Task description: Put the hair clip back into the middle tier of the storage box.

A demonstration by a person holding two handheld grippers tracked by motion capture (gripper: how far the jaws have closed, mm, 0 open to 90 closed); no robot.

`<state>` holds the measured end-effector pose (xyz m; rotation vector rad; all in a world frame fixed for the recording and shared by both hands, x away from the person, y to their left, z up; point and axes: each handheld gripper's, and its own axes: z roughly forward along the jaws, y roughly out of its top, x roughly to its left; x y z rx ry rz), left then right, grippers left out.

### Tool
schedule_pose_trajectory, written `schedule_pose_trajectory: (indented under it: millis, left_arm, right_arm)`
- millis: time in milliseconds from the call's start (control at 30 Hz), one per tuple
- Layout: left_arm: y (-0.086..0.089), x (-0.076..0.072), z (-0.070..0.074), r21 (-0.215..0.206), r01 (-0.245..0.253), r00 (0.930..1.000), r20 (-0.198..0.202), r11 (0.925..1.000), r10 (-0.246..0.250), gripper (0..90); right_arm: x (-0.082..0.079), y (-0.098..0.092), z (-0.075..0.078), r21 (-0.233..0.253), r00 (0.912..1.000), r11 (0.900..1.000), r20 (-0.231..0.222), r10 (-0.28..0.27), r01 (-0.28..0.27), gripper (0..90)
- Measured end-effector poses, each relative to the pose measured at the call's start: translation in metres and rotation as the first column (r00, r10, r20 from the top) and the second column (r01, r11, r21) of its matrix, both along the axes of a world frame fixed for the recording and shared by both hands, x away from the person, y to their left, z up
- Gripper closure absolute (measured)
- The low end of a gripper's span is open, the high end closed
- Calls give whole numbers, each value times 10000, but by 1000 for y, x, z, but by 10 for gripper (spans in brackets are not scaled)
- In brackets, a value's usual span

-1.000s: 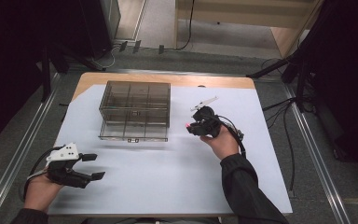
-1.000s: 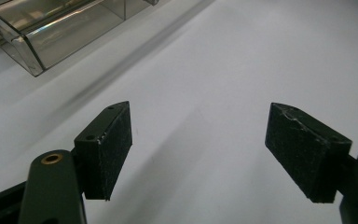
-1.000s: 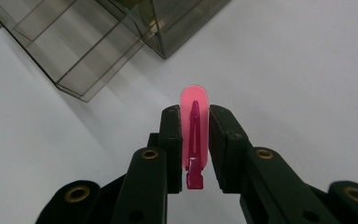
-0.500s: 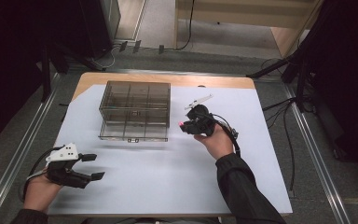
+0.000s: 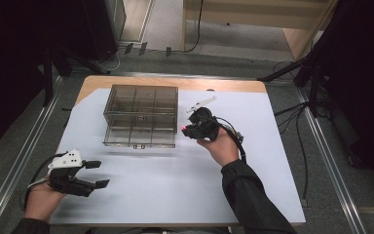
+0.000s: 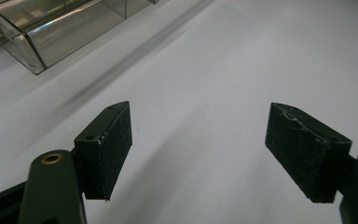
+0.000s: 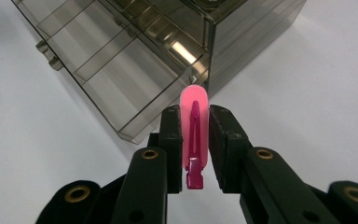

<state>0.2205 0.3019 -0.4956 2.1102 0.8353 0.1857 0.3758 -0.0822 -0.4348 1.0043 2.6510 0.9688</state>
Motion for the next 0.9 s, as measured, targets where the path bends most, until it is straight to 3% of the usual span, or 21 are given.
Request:
schedule_pose_trajectory:
  millis: [900]
  left_arm:
    - [0, 0, 0, 19, 36, 10000, 6, 10000, -36, 237]
  right_arm:
    - [-3, 32, 4, 154, 9985, 9984, -67, 544, -543, 776]
